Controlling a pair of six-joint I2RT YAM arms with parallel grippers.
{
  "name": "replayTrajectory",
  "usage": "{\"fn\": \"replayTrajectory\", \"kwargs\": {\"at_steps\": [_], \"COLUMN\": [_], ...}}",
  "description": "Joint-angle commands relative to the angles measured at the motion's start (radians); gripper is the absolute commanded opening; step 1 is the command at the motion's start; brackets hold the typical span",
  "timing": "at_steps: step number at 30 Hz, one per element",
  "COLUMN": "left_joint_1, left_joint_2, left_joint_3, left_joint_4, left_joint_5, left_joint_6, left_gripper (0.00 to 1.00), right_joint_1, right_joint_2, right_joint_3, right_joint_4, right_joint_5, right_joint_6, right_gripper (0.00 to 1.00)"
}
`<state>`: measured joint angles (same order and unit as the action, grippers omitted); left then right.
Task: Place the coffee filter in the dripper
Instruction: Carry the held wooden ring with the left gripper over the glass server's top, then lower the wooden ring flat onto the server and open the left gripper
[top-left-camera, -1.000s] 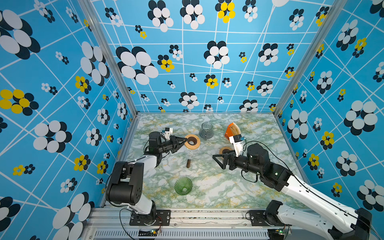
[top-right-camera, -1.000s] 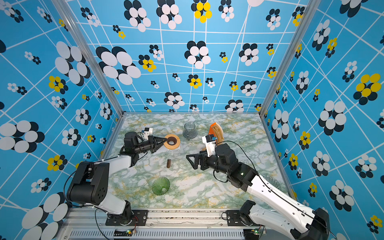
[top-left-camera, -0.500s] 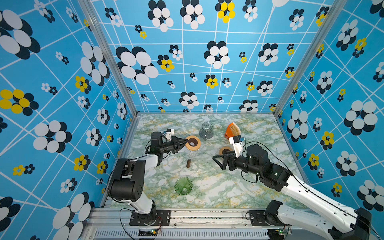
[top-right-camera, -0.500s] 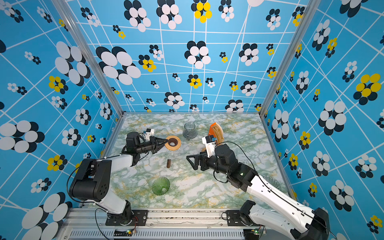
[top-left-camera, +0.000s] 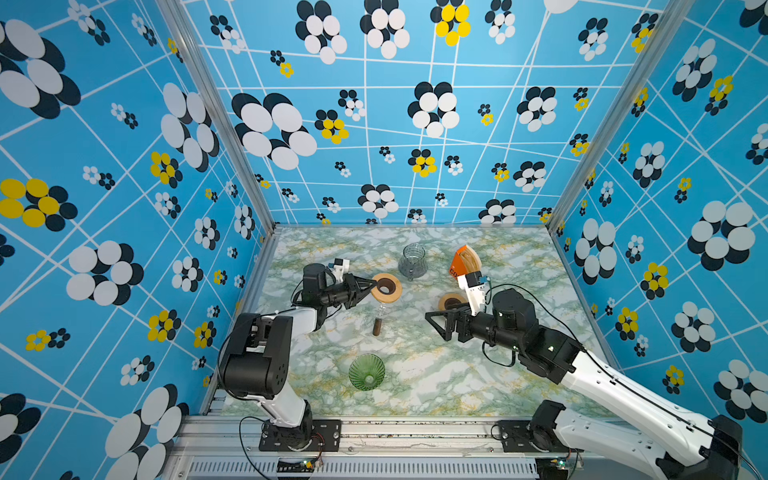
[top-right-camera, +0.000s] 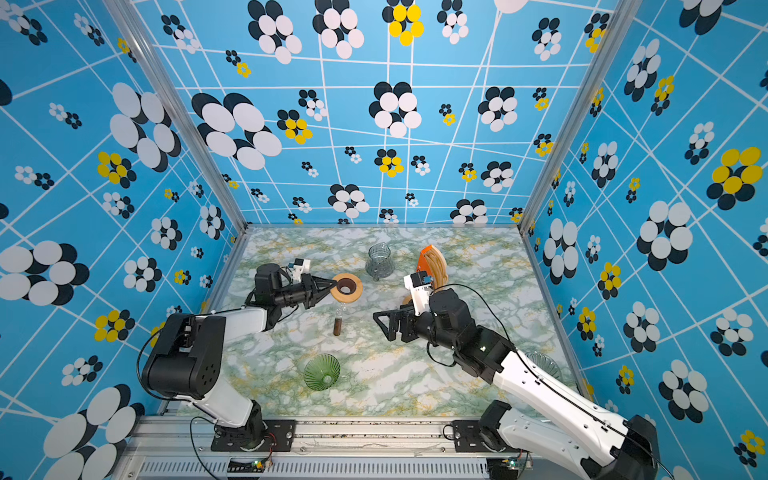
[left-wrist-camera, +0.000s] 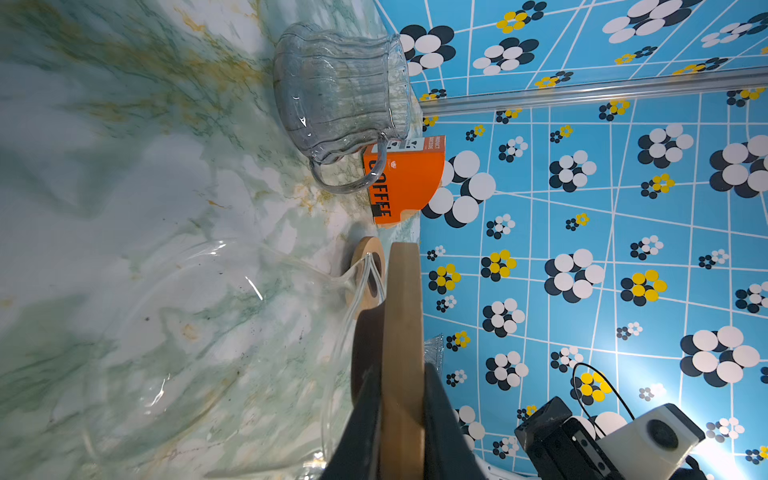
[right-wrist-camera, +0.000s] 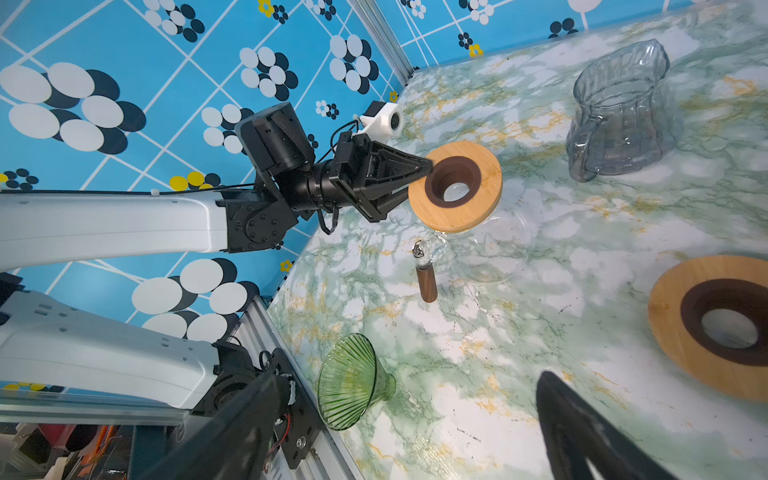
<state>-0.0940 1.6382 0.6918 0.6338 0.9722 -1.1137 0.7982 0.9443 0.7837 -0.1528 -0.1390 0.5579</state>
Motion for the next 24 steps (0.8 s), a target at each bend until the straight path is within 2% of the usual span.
{"fn": "replayTrajectory", "kwargs": {"at_steps": [1,7,24], "left_joint_1": [-0.005,-0.005,0.001], "left_joint_2": [0.008,-0.003,-0.012], "left_joint_3": [0.031,0.042,0.046], "left_joint_4": [-0.062,-0.126,-0.174], "left_joint_5": [-0.017,-0.03,-0.046], "left_joint_6": [0.054,0.091,0.113], "left_gripper": [0.17,0.18,0.23], "right_joint_1": [0.007,0.007,0.007], "right_joint_2": [-0.011,-0.009,-0.015], "right_joint_3": [-0.013,-0.022,-0.034], "right_joint_4": [-0.013,-0.011,-0.011], "right_joint_5": [0.02,0.024,0.032], "right_joint_6": [-0.004,-0.006,-0.009], "right_gripper": [0.98,0.98,0.98]}}
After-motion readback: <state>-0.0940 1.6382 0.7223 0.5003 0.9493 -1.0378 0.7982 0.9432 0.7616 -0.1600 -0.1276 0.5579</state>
